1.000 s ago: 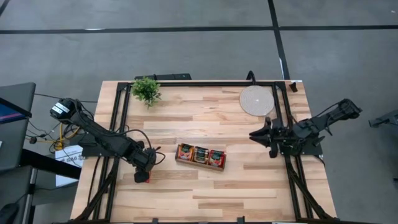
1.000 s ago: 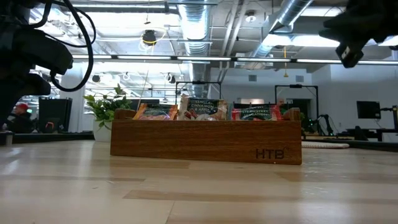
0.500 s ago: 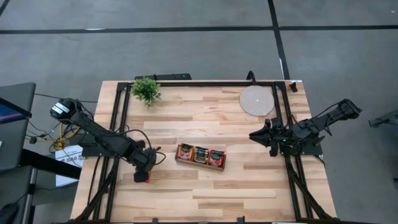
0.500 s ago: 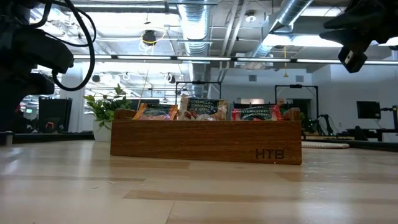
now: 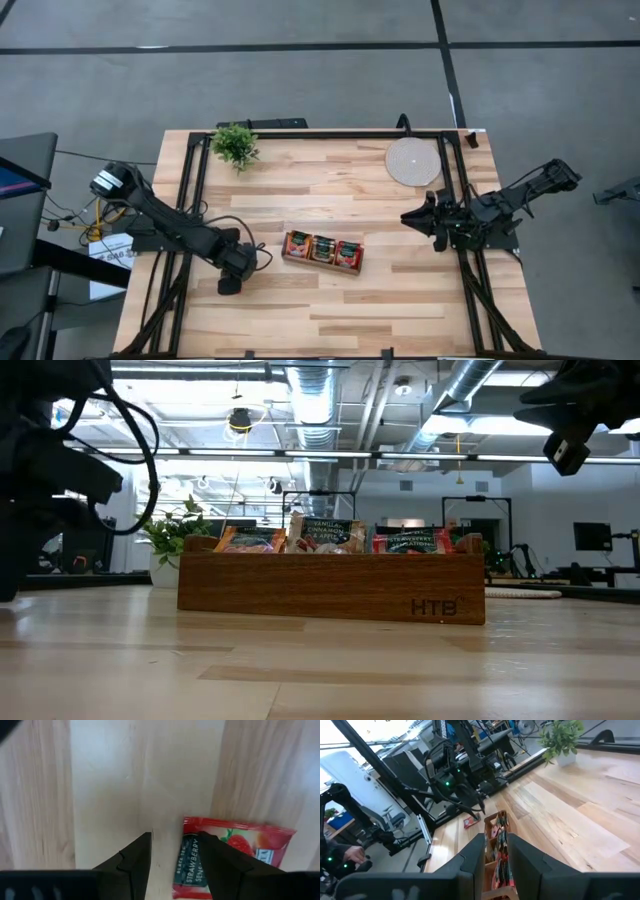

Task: Pick & Place Tea
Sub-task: Put the red tea bag into the right section of the wooden organizer

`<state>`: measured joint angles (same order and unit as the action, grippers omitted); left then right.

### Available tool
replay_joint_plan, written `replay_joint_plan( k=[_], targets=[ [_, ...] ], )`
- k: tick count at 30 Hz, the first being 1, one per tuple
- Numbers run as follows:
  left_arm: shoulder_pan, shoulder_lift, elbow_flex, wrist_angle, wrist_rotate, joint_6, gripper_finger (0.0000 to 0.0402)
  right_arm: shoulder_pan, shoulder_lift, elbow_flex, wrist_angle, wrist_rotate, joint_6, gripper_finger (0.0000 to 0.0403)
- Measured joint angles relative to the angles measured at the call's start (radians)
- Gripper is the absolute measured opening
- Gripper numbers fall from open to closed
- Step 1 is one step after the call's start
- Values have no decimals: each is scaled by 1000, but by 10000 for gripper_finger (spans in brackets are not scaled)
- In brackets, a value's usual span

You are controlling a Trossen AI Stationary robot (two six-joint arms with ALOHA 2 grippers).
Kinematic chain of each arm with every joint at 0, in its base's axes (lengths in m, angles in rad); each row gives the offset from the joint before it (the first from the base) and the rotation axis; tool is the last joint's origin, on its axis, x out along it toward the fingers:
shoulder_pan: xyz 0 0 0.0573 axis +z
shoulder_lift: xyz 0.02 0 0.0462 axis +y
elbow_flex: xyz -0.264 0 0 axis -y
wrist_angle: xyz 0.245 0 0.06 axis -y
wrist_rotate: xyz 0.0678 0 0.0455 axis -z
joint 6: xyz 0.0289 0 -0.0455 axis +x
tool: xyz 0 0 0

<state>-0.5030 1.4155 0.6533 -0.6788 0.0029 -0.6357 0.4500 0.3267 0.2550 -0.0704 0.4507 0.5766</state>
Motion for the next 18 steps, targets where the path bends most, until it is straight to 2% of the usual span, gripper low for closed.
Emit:
replay_joint_plan(
  k=[12,18],
  targets=[
    [1,43,5,20,61,45,150,0,0,0,-3,-3,0,75],
    [1,53,2,29,55,47,98,0,0,0,-3,-3,0,75]
  ],
)
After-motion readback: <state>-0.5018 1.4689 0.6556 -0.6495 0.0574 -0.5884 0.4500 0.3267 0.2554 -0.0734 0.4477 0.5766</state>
